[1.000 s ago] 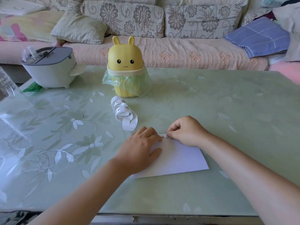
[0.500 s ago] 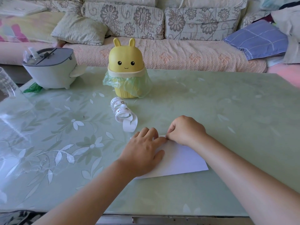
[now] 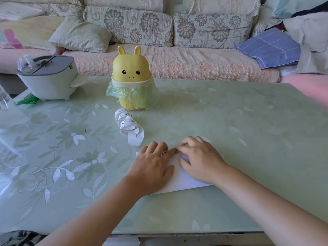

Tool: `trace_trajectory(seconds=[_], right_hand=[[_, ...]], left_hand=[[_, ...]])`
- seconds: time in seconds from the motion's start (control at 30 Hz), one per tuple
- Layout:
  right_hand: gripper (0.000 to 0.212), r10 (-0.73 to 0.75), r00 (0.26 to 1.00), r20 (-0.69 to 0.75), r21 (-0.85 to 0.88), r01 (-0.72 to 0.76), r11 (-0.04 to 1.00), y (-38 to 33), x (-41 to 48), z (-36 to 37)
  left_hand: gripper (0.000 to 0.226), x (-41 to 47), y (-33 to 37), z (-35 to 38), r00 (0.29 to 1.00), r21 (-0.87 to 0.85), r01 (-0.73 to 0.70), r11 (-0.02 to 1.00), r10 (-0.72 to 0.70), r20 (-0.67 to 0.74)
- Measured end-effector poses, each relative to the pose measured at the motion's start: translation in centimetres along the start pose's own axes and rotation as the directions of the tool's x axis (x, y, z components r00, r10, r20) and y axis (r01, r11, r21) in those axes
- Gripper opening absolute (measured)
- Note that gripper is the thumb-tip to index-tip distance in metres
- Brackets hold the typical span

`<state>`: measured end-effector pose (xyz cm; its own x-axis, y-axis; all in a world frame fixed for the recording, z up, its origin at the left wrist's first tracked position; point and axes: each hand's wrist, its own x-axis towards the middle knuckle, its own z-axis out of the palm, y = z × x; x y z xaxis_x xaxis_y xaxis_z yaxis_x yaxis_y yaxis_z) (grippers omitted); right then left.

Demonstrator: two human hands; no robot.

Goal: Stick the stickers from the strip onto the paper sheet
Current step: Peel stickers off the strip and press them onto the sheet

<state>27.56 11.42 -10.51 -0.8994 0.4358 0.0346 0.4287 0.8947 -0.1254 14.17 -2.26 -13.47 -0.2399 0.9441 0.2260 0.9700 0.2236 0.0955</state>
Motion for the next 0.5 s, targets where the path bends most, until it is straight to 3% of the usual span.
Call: trace_trajectory(seconds=[0.13, 0.5], right_hand=[[0.056, -0.044, 0.999, 0.001, -0.07, 0.044, 0.997, 0.0, -1.2, 0.6], [0.052, -0.074, 0.997, 0.018, -0.043, 0.075, 0.996, 0.8, -2.6, 0.3]], left_hand=[[0.051, -0.1, 0.3, 0.0, 1.0, 0.014, -0.007, 1.0, 0.007, -0.013], [0.048, -0.5, -0.3, -0.8, 0.998, -0.015, -0.039, 0.999, 0.04, 0.054]])
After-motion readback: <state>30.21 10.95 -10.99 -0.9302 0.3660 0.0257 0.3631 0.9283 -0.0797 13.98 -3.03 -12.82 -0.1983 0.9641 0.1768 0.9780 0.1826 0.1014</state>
